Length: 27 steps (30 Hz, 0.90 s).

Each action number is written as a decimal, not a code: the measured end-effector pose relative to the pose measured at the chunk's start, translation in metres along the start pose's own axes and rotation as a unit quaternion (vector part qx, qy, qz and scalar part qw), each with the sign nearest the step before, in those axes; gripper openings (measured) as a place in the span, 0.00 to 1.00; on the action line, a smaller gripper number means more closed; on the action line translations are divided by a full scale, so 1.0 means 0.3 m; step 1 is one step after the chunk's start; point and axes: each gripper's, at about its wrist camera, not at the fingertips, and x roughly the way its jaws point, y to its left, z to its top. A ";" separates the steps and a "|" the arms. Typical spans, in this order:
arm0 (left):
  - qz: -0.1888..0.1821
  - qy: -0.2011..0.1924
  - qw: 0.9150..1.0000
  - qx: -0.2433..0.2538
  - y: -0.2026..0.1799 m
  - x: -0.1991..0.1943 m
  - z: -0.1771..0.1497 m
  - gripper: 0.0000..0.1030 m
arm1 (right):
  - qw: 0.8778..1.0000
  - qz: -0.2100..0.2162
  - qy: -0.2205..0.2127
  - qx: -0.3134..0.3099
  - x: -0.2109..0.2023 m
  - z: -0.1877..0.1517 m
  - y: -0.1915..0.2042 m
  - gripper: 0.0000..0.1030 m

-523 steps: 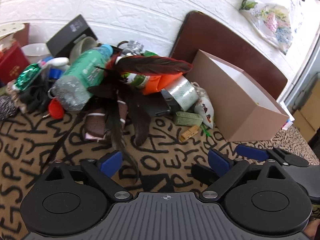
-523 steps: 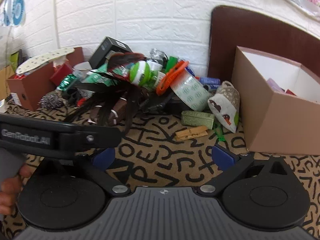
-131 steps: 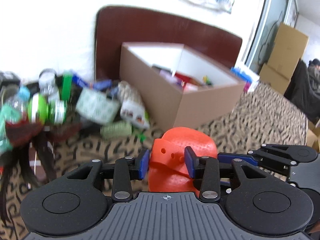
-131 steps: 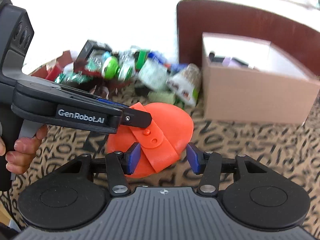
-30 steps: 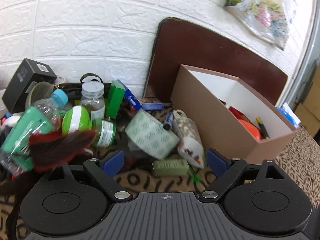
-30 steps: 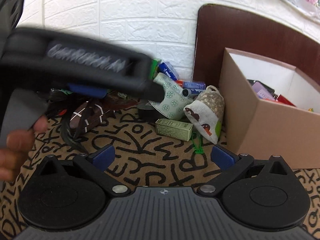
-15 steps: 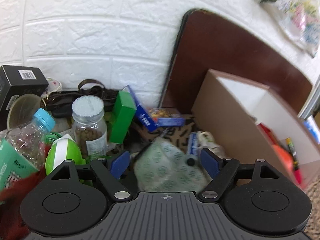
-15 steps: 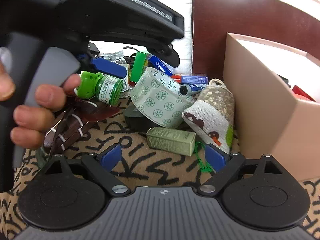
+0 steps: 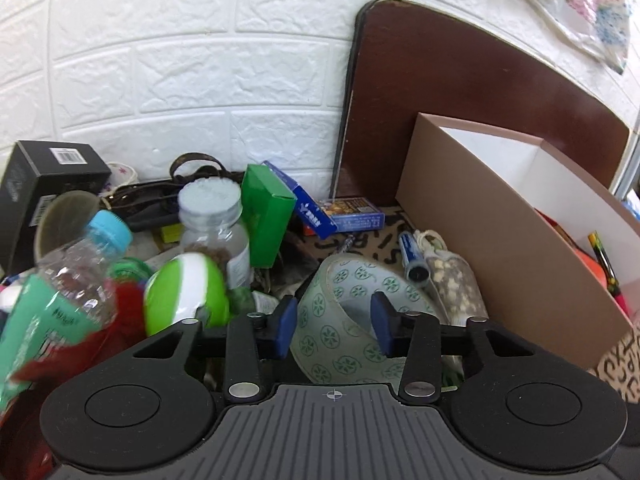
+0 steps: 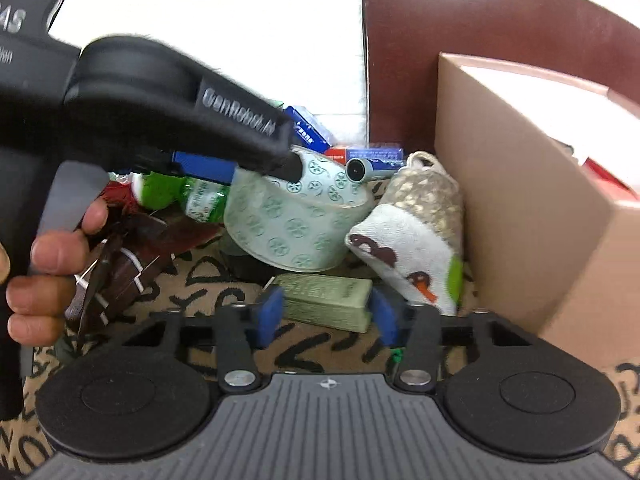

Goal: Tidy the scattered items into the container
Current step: 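Grasp the clear tape roll with the left tool while the right tool grips it too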

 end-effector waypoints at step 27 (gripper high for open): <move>-0.042 0.035 0.998 -0.023 0.025 -0.246 -0.306 0.62 | 0.999 0.009 0.003 -0.037 -0.281 -0.161 0.076 0.51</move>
